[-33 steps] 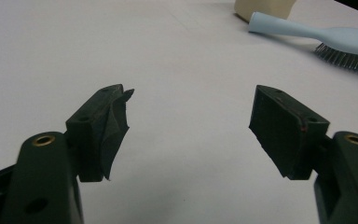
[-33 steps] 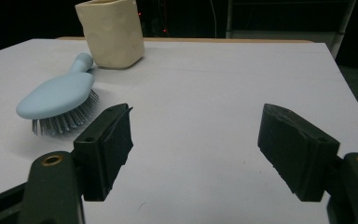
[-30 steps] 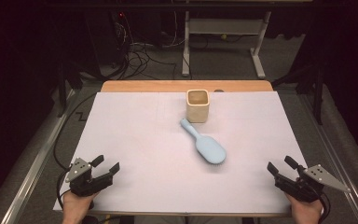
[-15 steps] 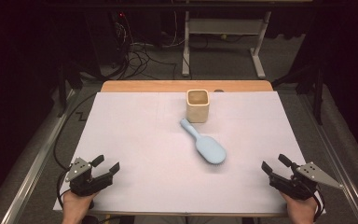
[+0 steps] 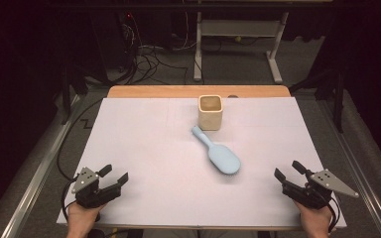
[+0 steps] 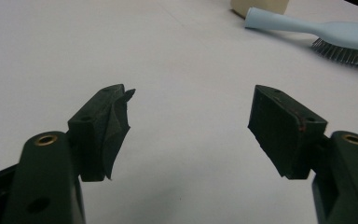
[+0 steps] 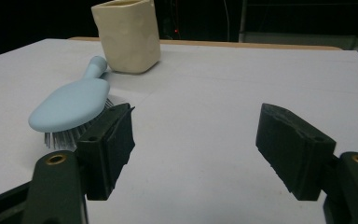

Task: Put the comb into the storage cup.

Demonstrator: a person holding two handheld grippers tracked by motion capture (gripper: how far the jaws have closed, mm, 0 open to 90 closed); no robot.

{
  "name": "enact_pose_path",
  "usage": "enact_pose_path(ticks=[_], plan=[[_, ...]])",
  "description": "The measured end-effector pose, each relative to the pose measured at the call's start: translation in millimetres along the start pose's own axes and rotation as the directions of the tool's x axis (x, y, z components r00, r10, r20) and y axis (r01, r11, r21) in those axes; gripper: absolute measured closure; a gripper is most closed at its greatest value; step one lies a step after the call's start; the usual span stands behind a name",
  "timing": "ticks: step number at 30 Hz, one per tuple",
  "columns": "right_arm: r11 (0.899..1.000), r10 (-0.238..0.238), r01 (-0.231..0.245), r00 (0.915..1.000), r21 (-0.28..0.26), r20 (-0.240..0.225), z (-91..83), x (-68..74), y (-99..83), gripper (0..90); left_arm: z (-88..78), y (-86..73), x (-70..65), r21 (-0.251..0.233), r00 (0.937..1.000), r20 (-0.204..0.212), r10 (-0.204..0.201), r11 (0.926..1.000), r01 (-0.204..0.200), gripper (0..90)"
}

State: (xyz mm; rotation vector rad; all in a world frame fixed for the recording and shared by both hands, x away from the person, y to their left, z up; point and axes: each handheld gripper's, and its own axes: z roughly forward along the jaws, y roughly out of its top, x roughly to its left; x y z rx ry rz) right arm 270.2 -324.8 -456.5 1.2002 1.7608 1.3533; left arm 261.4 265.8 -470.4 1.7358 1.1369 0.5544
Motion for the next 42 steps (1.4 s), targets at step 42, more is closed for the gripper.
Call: enact_pose_path(ticks=[42], plan=[[1.0,-0.014,0.012,0.9962,-0.021,-0.086,35.3,33.3,14.8,29.6,2.0,0.5,-0.4,0.007,1.0,0.007,0.004,1.0,-0.004,28.5]])
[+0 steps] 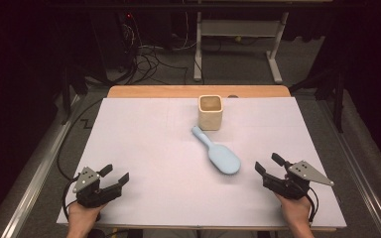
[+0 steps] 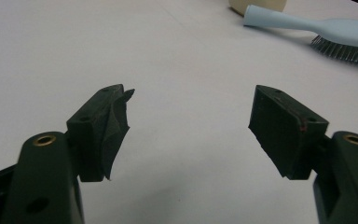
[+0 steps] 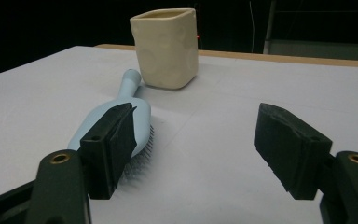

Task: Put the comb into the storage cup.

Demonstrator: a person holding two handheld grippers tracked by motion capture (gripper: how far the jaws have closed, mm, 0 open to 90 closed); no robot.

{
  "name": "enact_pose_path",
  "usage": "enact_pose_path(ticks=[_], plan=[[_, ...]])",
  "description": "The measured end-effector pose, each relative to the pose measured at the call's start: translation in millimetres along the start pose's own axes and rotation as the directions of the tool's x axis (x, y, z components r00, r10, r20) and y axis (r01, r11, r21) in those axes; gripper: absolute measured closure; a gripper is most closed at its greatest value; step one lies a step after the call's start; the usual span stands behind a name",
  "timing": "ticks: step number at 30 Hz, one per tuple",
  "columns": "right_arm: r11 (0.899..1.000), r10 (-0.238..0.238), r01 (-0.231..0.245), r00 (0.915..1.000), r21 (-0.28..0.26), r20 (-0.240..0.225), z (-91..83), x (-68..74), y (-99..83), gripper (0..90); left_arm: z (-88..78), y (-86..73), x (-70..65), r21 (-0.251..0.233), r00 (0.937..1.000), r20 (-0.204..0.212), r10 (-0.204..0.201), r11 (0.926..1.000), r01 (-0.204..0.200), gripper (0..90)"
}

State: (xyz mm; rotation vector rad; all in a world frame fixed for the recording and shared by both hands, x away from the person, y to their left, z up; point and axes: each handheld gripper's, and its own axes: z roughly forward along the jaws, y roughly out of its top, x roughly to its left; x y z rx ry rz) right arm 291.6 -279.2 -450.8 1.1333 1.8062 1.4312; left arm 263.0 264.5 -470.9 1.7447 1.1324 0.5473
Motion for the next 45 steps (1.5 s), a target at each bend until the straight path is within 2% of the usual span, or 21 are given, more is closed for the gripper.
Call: enact_pose_path(ticks=[7,14,19,28,33,39,45], plan=[[1.0,-0.001,0.001,1.0,-0.01,0.007,9.2,3.4,5.7,29.7,0.0,-0.3,0.8,0.002,1.0,-0.006,0.0,1.0,0.0,28.6],[1.0,0.021,-0.021,0.9998,-0.01,-0.005,22.0,5.8,9.9,30.2,-0.5,-0.4,0.9,-0.003,1.0,-0.008,-0.001,1.0,0.001,28.6],[1.0,0.019,-0.019,0.9998,0.001,-0.011,28.9,10.6,14.1,31.5,-1.1,-0.4,1.2,-0.005,1.0,-0.004,-0.001,1.0,0.001,28.7],[0.998,0.056,-0.055,0.9981,0.028,-0.025,43.2,12.2,18.7,33.2,0.2,-0.1,0.9,-0.001,1.0,-0.003,0.001,1.0,-0.001,28.9],[0.999,0.041,-0.041,0.999,0.032,-0.016,48.5,14.0,22.4,34.2,0.5,-0.1,0.6,0.001,1.0,-0.001,0.004,1.0,-0.004,28.9],[0.998,0.043,-0.042,0.9985,0.041,-0.035,57.0,15.8,25.2,34.2,0.2,0.0,1.2,-0.002,1.0,-0.003,-0.001,1.0,0.001,28.9],[0.997,0.049,-0.044,0.9963,0.069,-0.071,64.6,19.5,30.3,35.5,0.0,-0.2,1.2,-0.002,1.0,-0.001,-0.004,1.0,0.004,28.9]])
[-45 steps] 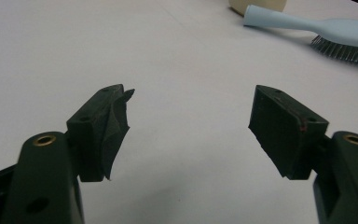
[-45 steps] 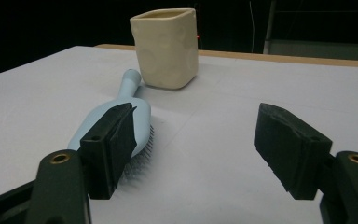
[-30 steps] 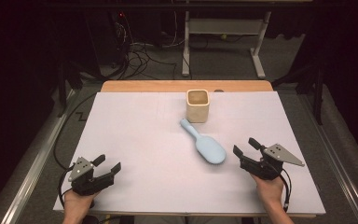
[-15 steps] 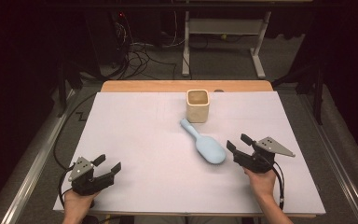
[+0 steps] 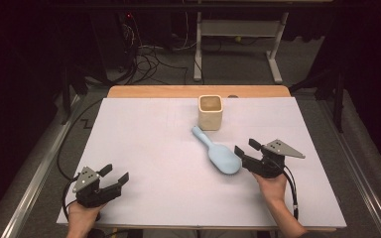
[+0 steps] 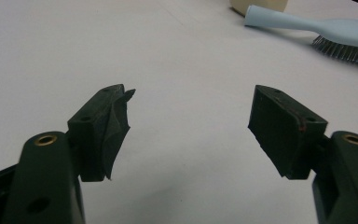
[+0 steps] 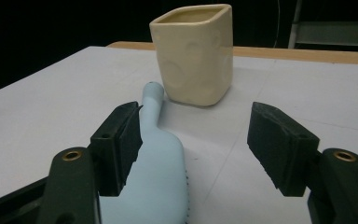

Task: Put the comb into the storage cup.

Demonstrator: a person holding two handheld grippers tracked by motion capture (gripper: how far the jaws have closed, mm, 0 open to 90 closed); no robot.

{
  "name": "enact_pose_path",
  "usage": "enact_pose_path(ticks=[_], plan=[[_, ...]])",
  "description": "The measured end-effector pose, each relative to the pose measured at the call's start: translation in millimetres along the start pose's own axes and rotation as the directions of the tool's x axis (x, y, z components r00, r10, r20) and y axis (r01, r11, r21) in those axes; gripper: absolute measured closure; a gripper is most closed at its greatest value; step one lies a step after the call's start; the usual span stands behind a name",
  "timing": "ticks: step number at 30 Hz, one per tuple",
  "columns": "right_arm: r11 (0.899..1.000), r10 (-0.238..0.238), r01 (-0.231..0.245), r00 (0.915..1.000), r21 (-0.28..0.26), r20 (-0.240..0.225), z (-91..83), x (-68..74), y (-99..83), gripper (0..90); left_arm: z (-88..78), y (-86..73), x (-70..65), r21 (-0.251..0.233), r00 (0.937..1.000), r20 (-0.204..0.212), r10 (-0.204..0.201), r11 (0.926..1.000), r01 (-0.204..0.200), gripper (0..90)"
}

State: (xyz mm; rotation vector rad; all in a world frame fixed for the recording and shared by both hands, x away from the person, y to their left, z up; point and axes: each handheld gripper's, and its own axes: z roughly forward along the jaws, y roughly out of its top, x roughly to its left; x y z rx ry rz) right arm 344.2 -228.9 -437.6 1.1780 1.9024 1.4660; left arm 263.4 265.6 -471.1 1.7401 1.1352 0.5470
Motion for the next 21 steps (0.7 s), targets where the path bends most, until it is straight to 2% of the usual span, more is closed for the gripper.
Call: enact_pose_path(ticks=[11,21], plan=[[1.0,-0.002,0.003,0.9996,0.019,-0.029,10.6,2.6,13.0,37.5,0.8,-0.4,0.9,0.005,1.0,0.002,-0.006,1.0,0.006,28.9],[0.998,-0.011,0.014,0.9983,0.059,-0.057,24.2,9.0,26.8,39.4,0.2,-0.3,1.2,0.001,0.9999,0.005,-0.01,1.0,0.01,28.9]])
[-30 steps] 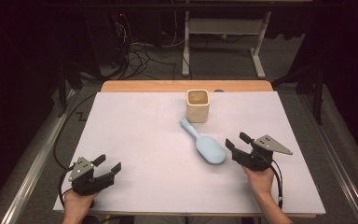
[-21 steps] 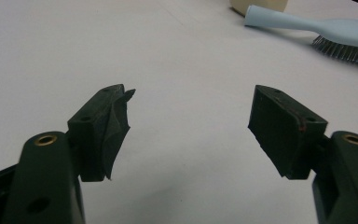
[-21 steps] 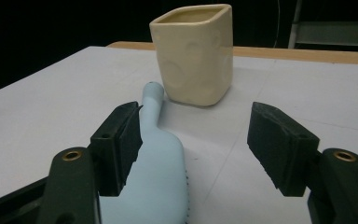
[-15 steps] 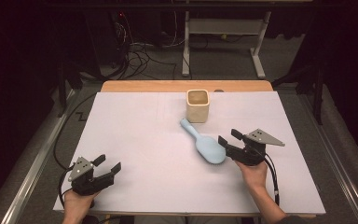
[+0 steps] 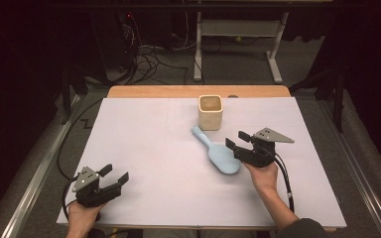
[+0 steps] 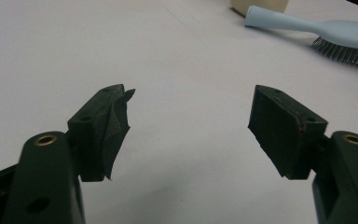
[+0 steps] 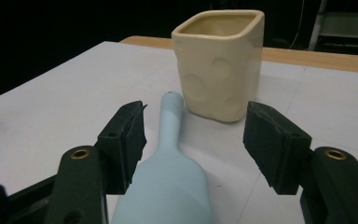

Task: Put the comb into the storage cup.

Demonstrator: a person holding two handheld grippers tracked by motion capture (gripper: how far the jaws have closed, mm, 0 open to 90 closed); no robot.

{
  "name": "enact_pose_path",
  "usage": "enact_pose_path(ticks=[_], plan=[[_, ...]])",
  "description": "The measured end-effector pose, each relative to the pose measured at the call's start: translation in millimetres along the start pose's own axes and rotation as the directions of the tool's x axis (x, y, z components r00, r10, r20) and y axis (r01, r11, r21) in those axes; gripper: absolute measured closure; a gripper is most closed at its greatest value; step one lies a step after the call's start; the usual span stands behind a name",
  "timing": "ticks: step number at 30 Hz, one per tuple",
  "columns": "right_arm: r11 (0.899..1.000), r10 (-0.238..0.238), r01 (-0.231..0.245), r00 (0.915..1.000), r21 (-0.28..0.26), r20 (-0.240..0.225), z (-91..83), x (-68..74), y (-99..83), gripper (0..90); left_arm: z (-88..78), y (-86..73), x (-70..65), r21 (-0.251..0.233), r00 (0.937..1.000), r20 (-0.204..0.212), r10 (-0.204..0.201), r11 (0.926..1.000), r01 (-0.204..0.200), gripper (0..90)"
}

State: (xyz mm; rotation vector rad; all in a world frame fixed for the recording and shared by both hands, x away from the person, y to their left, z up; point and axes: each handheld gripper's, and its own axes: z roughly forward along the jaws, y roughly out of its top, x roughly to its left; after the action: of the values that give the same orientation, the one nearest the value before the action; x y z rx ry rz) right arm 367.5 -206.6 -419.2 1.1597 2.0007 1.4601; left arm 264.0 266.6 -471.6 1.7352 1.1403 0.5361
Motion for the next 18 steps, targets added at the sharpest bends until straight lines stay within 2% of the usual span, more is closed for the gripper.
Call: enact_pose_path(ticks=[3,11,18], plan=[[1.0,-0.019,0.019,0.9998,0.019,0.004,4.8,1.8,5.2,42.1,0.1,0.1,0.0,0.0,1.0,0.001,-0.002,1.0,0.002,28.9],[0.997,-0.027,0.028,0.9996,0.073,-0.01,15.5,4.9,16.5,45.6,0.3,0.3,0.1,0.001,1.0,0.001,-0.009,1.0,0.009,29.3],[0.996,-0.021,0.023,0.9993,0.091,-0.03,22.8,5.8,23.7,48.8,0.5,0.8,-0.2,0.003,1.0,0.003,-0.004,1.0,0.004,29.3]])
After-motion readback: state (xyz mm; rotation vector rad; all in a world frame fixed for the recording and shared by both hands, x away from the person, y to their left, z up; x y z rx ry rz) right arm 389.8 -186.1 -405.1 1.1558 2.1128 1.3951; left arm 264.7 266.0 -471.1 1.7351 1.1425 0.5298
